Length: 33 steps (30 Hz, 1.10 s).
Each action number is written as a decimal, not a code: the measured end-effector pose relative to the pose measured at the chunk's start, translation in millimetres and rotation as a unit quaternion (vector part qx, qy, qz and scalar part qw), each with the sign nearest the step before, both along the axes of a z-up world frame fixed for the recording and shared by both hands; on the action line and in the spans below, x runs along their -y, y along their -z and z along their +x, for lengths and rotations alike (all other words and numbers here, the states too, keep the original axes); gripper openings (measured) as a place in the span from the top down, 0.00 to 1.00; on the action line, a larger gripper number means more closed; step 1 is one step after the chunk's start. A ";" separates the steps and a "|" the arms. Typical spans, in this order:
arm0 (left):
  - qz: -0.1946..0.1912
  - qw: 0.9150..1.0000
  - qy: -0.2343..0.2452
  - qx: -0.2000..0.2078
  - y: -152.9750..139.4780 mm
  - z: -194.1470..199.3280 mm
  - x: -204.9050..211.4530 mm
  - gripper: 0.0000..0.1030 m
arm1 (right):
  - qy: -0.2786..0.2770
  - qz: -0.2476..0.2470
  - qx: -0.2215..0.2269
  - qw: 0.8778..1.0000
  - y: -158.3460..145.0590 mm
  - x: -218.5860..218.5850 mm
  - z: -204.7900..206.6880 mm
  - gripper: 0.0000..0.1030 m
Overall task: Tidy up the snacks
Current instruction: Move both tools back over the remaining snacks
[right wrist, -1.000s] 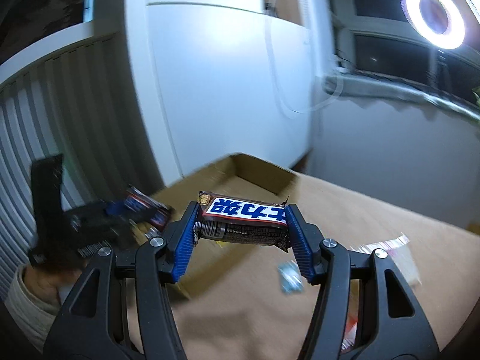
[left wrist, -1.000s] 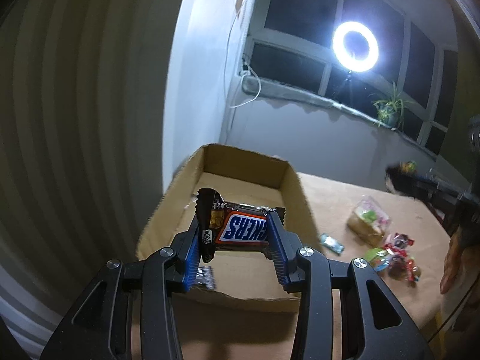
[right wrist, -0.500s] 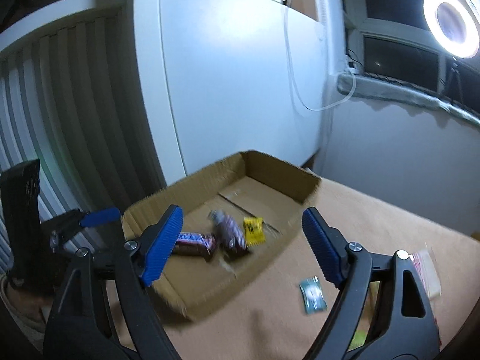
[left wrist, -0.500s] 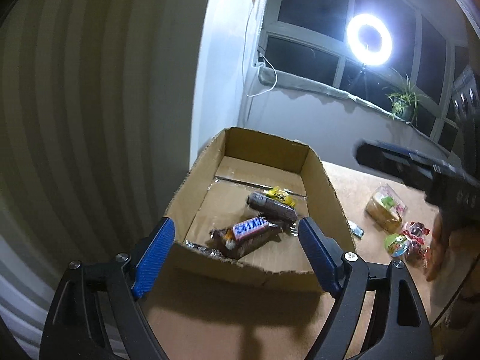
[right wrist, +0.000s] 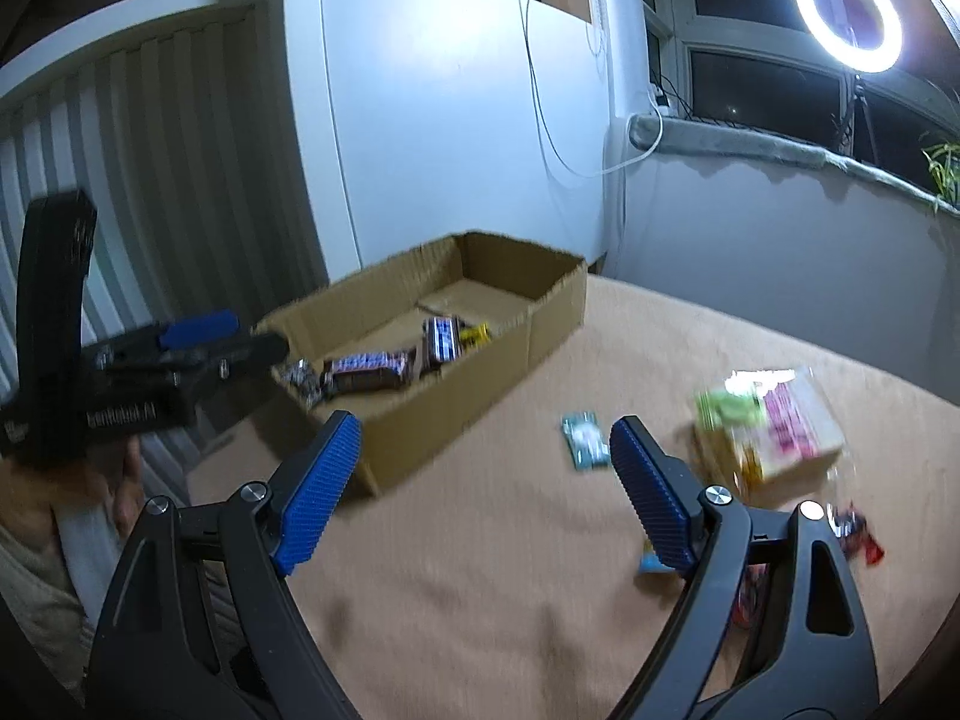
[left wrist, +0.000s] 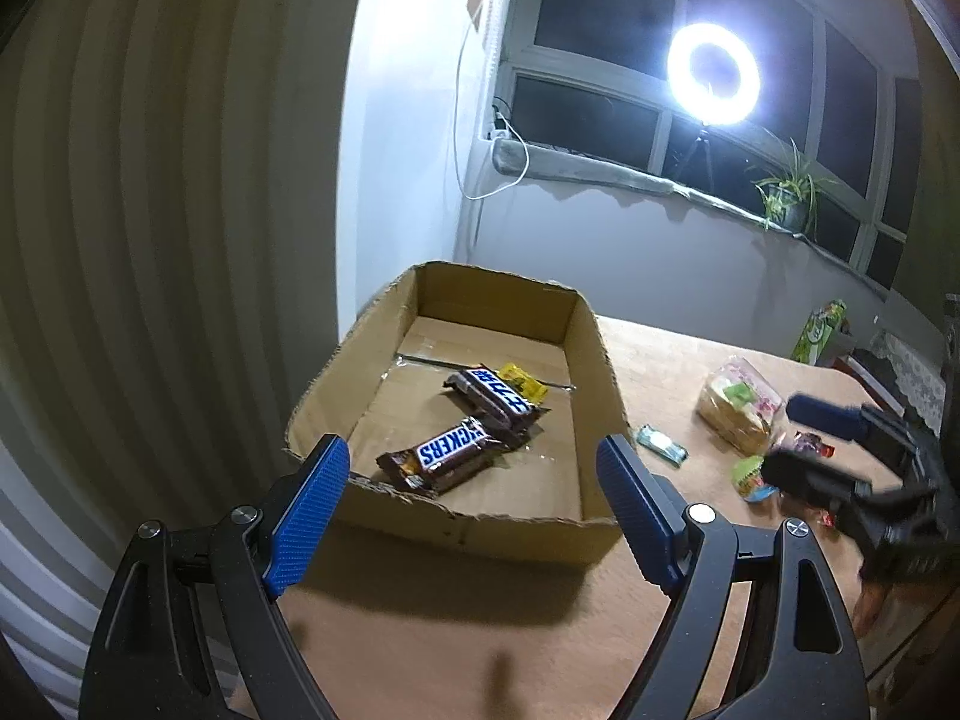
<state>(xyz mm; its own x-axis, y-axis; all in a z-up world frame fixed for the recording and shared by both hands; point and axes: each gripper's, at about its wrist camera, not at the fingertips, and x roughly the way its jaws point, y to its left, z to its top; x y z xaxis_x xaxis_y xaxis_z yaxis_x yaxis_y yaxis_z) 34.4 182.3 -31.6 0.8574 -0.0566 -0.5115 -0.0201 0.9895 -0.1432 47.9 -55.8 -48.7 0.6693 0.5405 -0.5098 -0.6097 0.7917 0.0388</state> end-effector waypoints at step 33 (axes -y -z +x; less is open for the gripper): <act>-0.010 0.976 0.208 -0.065 25.7 6.6 158.4 0.18 | 0.101 -0.042 -0.023 0.994 60.3 127.5 -49.1 0.15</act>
<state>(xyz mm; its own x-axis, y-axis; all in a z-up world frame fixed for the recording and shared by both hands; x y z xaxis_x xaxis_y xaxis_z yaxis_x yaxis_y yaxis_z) 41.0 23.9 -57.3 0.6862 -0.3968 -0.6096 0.3636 0.9130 -0.1850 -1.2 -183.3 -109.0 0.7341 0.3520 -0.5807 -0.4380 0.8989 -0.0090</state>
